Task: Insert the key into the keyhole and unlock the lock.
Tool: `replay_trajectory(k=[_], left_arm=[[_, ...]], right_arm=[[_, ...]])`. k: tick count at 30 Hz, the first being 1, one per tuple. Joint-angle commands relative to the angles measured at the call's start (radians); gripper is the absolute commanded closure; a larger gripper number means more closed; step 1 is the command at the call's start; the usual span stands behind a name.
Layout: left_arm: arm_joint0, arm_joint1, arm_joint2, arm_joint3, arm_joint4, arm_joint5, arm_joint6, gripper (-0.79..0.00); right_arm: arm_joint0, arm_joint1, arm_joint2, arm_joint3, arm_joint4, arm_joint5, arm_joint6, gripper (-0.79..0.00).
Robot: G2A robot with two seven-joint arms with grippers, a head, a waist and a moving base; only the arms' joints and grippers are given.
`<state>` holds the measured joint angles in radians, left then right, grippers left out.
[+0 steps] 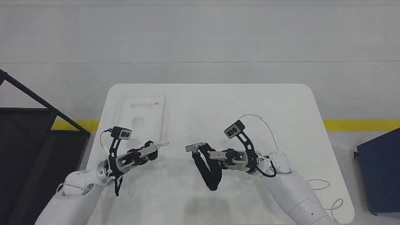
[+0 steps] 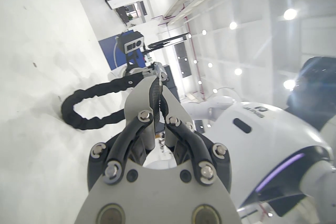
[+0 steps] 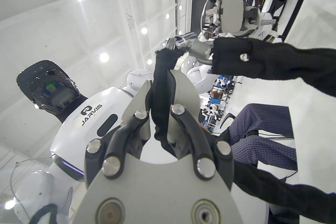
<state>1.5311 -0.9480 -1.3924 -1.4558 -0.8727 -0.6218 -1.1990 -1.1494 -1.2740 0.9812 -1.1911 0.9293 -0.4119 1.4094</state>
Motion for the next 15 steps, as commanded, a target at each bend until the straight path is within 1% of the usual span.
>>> replay_trajectory(k=[1, 4, 9, 15], left_arm=[[-0.013, 0.001, -0.004, 0.019, -0.028, 0.055, -0.055, 0.0], [-0.026, -0.001, 0.005, 0.033, -0.01, 0.073, -0.072, 0.0], [-0.041, -0.009, 0.03, 0.037, 0.003, 0.075, -0.072, 0.0], [-0.074, -0.018, 0.079, 0.028, 0.045, 0.138, -0.064, 0.0]], right_arm=[[0.0, 0.0, -0.001, 0.0, 0.0, 0.0, 0.0, 0.0], [0.0, 0.0, -0.001, 0.0, 0.0, 0.0, 0.0, 0.0], [0.0, 0.0, -0.001, 0.0, 0.0, 0.0, 0.0, 0.0], [0.0, 0.0, -0.001, 0.0, 0.0, 0.0, 0.0, 0.0]])
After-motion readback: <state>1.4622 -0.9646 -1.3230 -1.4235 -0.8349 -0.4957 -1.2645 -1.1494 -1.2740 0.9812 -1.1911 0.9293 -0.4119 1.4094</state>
